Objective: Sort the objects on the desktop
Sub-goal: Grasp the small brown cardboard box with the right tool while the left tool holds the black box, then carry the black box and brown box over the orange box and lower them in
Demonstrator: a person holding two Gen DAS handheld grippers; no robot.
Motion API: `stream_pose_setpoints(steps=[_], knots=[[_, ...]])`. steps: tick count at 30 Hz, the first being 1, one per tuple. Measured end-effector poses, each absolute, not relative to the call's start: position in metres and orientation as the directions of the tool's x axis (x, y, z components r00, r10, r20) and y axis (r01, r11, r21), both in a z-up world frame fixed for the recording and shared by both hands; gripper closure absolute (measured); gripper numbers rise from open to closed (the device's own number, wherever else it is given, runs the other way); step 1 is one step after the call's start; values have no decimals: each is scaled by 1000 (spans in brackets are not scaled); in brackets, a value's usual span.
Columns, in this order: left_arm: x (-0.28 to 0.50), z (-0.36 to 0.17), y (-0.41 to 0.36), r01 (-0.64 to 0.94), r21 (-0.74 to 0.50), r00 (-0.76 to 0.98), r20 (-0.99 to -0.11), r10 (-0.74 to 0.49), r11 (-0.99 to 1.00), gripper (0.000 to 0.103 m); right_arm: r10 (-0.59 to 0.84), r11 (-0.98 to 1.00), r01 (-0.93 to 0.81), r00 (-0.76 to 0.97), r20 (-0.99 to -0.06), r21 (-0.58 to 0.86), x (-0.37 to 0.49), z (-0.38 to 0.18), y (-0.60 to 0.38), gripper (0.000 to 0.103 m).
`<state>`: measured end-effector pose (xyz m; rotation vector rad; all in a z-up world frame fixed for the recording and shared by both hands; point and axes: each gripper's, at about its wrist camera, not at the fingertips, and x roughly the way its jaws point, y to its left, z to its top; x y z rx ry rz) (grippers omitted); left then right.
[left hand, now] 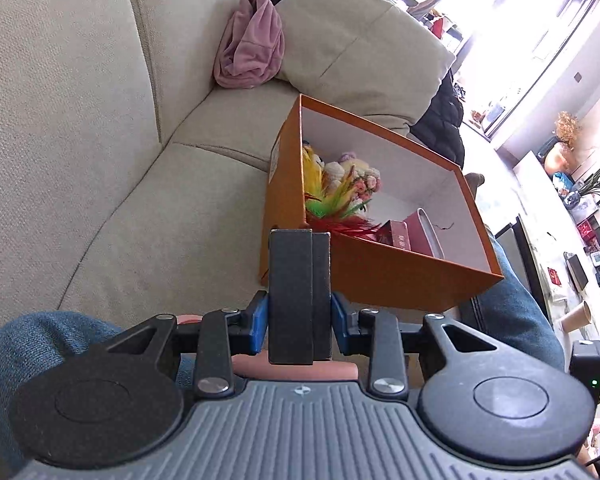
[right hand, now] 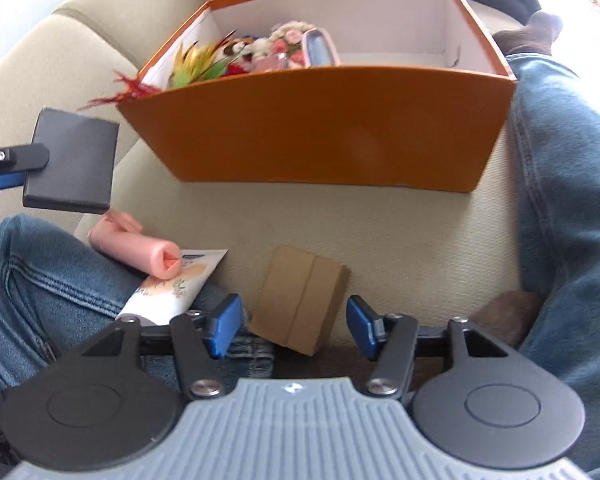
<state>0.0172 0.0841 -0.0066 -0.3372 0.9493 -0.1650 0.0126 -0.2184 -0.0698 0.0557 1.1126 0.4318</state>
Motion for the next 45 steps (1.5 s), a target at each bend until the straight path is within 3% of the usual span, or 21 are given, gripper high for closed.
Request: stream_pose_setpoints(steps=[4, 7, 14, 28, 35, 45], knots=[[14, -2, 74, 13, -351, 574, -764, -295, 936, 65, 315, 929, -310, 373, -873, 203, 18, -79, -211, 41], [13, 0, 66, 36, -350, 569, -763, -307, 936, 65, 338, 924, -299, 357, -871, 236, 25, -85, -212, 49], [17, 2, 45, 99, -384, 534, -758, -375, 918, 65, 371, 916, -297, 364, -854, 272, 28, -83, -228, 51], [57, 41, -17, 296, -455, 503, -673, -542, 840, 65, 479, 876, -354, 550, -685, 328, 40, 20, -285, 54], [111, 46, -31, 283, -535, 481, -639, -600, 796, 65, 475, 880, -339, 614, -631, 333, 72, 50, -306, 54], [174, -14, -70, 203, -522, 356, -748, -559, 828, 65, 486, 873, -290, 571, -662, 391, 143, 26, -315, 54]])
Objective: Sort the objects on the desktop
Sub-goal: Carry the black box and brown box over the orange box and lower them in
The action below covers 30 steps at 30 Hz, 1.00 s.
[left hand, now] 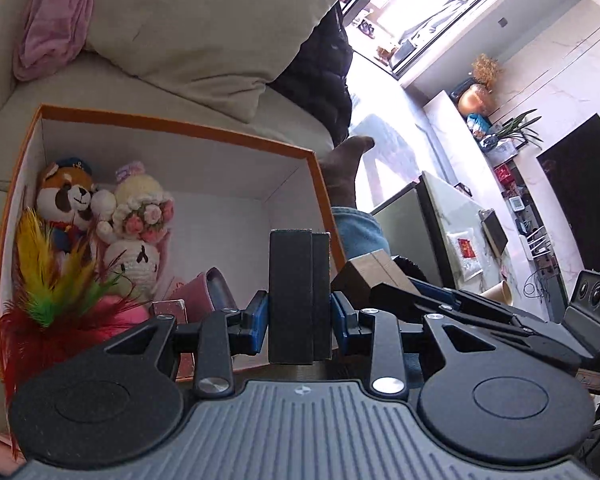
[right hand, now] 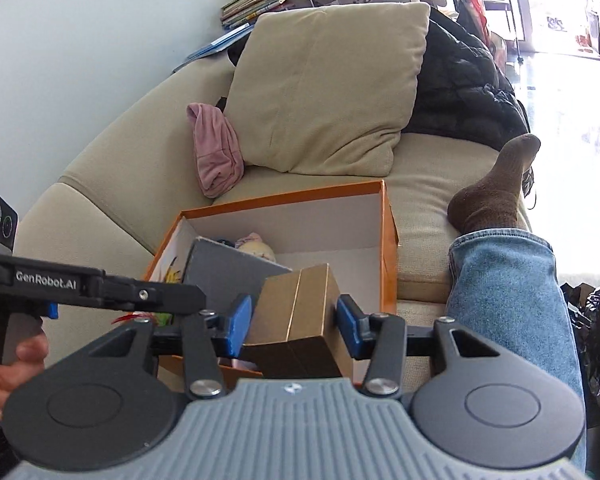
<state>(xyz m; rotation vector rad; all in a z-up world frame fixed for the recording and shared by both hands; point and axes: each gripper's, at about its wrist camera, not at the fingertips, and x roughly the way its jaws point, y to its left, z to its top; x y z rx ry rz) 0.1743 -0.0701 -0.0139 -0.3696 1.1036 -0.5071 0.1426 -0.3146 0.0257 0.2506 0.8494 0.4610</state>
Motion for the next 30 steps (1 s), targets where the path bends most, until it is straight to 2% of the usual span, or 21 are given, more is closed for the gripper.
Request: stream_pose_setpoints(steps=[10, 12, 15, 20, 23, 26, 30], knots=[[183, -34, -90, 187, -370, 302, -860, -411, 910, 64, 502, 865, -272, 500, -706, 422, 179, -14, -299, 55], [184, -36, -90, 178, -347, 305, -870, -387, 921, 64, 491, 871, -269, 496, -717, 411, 181, -18, -295, 101], [186, -41, -88, 167, -387, 270, -867, -419, 907, 64, 543, 840, -245, 427, -724, 485, 188, -29, -290, 102], [184, -43, -92, 181, -370, 280, -869, -409, 911, 64, 506, 862, -273, 428, -749, 426, 187, -30, -283, 100], [183, -42, -94, 195, -360, 287, -869, -404, 912, 64, 445, 890, -315, 445, -777, 329, 189, -22, -280, 97], [180, -41, -98, 218, -334, 298, -872, -389, 917, 64, 394, 896, -375, 430, -812, 237, 193, -17, -275, 83], [176, -38, -105, 252, -279, 321, -879, -353, 926, 65, 342, 867, -483, 403, -849, 120, 197, -16, -267, 80]])
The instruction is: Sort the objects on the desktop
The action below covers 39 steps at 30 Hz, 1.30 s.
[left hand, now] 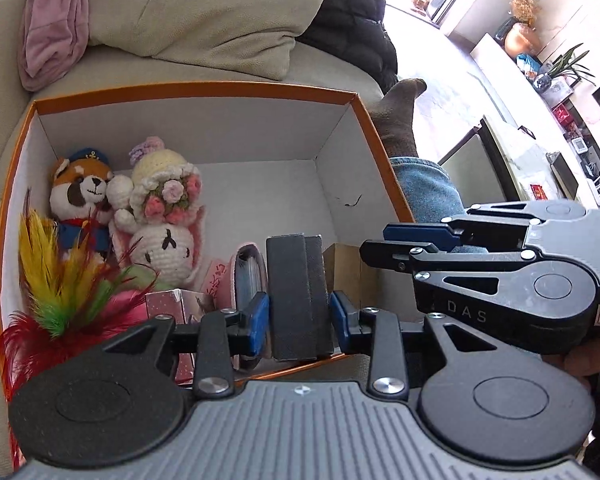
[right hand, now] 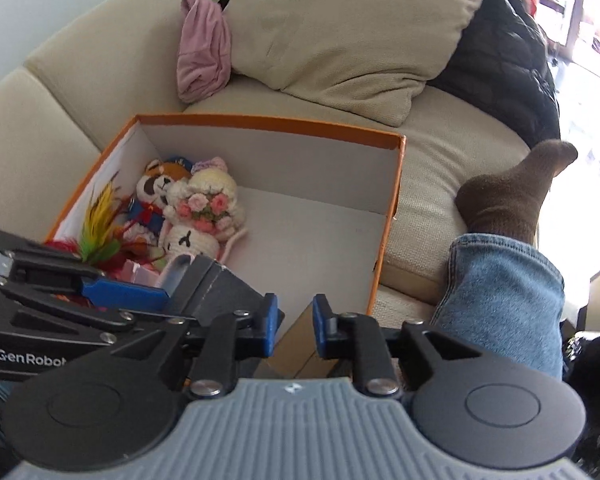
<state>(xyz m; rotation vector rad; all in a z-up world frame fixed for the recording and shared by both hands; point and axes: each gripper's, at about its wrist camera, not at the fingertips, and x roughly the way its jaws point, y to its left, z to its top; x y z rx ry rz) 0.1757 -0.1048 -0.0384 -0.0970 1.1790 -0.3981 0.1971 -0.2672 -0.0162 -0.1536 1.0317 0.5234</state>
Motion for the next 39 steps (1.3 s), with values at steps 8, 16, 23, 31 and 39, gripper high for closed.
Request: stream_pose_setpoints(steps=[8, 16, 23, 31, 39], knots=[[169, -35, -122, 313, -136, 366, -896, -252, 940, 64, 272, 704, -709, 305, -913, -27, 204, -23, -242, 73], [170, -40, -111, 286, -266, 334, -872, -356, 920, 64, 137, 492, -870, 105, -985, -25, 226, -42, -220, 57], [164, -26, -69, 239, -383, 387, -805, -450, 892, 64, 2, 304, -952, 46, -999, -43, 229, -50, -202, 58], [169, -27, -38, 173, -419, 419, -788, -452, 891, 64, -166, -34, -999, 21, -986, -16, 221, -71, -179, 59], [171, -40, -23, 154, -465, 401, -777, -485, 872, 64, -210, -77, -993, -77, -975, 95, 229, -76, -168, 57]])
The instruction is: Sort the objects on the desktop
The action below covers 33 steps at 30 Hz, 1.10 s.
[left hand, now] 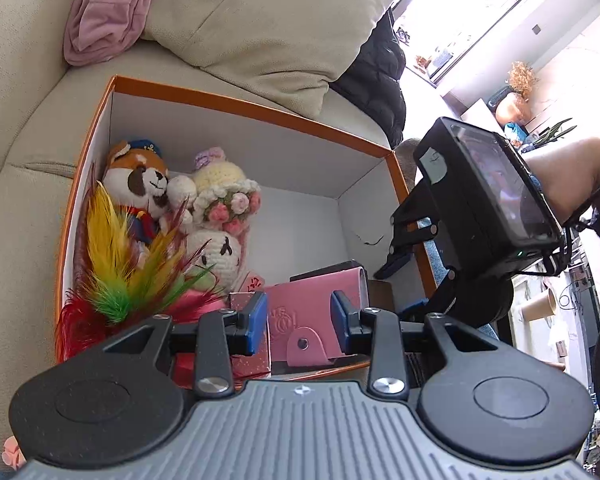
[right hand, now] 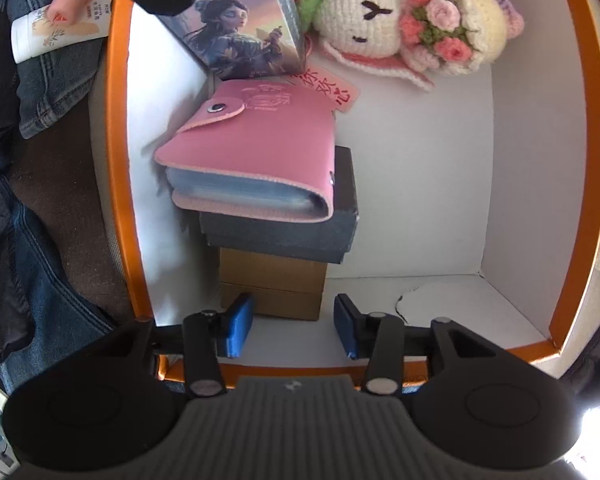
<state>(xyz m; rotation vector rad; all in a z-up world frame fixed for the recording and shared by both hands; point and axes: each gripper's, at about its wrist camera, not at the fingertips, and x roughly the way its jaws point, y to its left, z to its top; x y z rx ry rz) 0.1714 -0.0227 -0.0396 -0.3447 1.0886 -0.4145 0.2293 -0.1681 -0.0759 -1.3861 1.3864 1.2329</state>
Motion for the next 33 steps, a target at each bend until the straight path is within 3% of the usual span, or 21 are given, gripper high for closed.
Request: stream_pose_setpoints(steps=[6, 7, 11, 14, 17, 25, 28, 30, 33], knots=[[173, -43, -17, 145, -486, 400, -768, -500, 862, 64, -71, 33, -981, -193, -979, 191, 241, -69, -178, 57], [174, -44, -17, 145, -489, 398, -767, -503, 860, 64, -43, 37, -962, -272, -961, 270, 241, -67, -178, 57], [173, -43, -16, 146, -489, 401, -765, -503, 860, 64, 96, 64, -956, -280, -955, 287, 245, -58, -167, 61], [172, -42, -14, 139, -485, 404, -768, -496, 864, 64, 115, 41, -957, -281, -953, 287, 242, -57, -156, 62], [172, -42, -10, 133, -482, 411, -768, -491, 866, 55, 98, 23, -961, -271, -958, 274, 239, -55, -151, 61], [173, -43, -8, 131, -490, 415, -763, -496, 862, 55, 57, 55, -972, -224, -973, 227, 249, -39, -164, 62], [173, -42, -8, 132, -494, 417, -759, -500, 859, 55, 67, 65, -987, -142, -988, 147, 257, -32, -167, 64], [173, -42, -8, 130, -494, 418, -759, -499, 860, 55, 98, 110, -991, -65, -993, 76, 267, -29, -165, 77], [173, -42, -8, 126, -492, 417, -762, -496, 862, 55, 117, 178, -983, 59, -991, -38, 277, -36, -157, 83]])
